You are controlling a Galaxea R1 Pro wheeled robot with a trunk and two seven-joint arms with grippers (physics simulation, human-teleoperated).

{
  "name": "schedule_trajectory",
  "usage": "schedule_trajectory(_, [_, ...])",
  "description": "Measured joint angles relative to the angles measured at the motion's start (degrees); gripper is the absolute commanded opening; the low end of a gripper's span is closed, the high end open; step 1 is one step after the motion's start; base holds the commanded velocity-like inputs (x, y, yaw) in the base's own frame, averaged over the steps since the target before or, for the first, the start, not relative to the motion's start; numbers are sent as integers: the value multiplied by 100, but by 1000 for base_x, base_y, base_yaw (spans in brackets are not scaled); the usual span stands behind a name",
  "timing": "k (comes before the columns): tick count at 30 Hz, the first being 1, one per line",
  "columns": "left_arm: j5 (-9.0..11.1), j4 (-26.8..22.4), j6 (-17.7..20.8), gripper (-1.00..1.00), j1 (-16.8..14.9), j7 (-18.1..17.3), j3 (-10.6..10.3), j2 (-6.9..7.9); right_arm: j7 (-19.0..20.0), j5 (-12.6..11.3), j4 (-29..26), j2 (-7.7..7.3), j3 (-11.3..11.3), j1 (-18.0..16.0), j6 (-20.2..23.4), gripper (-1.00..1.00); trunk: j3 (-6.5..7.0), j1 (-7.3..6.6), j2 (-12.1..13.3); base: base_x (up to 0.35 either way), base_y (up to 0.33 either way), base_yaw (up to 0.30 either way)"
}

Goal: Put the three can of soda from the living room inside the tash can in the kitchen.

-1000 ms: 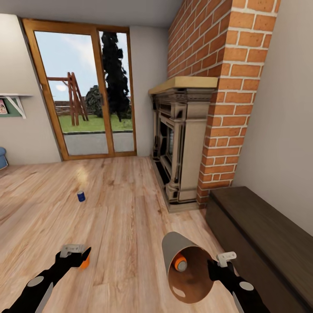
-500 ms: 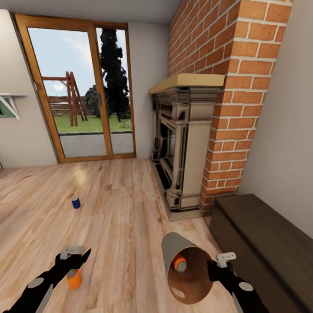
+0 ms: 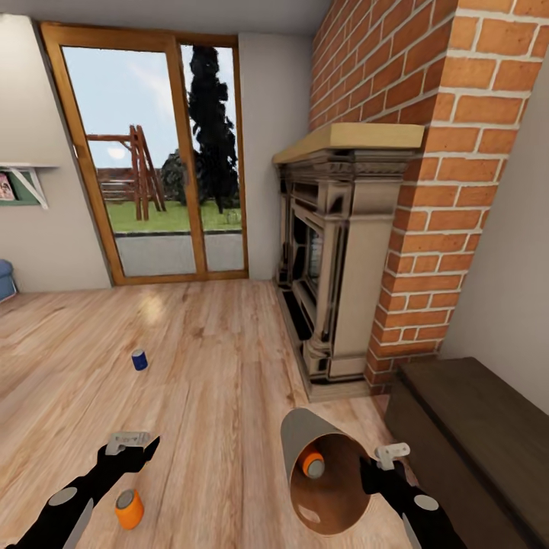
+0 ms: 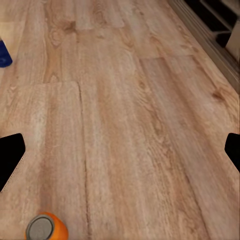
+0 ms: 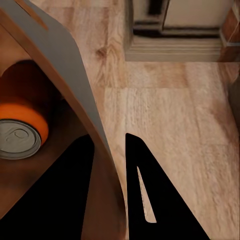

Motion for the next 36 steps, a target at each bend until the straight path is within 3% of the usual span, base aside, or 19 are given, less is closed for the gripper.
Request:
schedule_trajectory(25, [-9,1,9,100,0,0,-11,-6,5,-9,-1,37,6,0,16,-100,-166,0,0,135,0,166])
schedule_trajectory(36, [-2,266,14,100,0,0,-11,-6,69,-11,-9,30,-34,-1,-1,-100,-196,0,0,19,0,34])
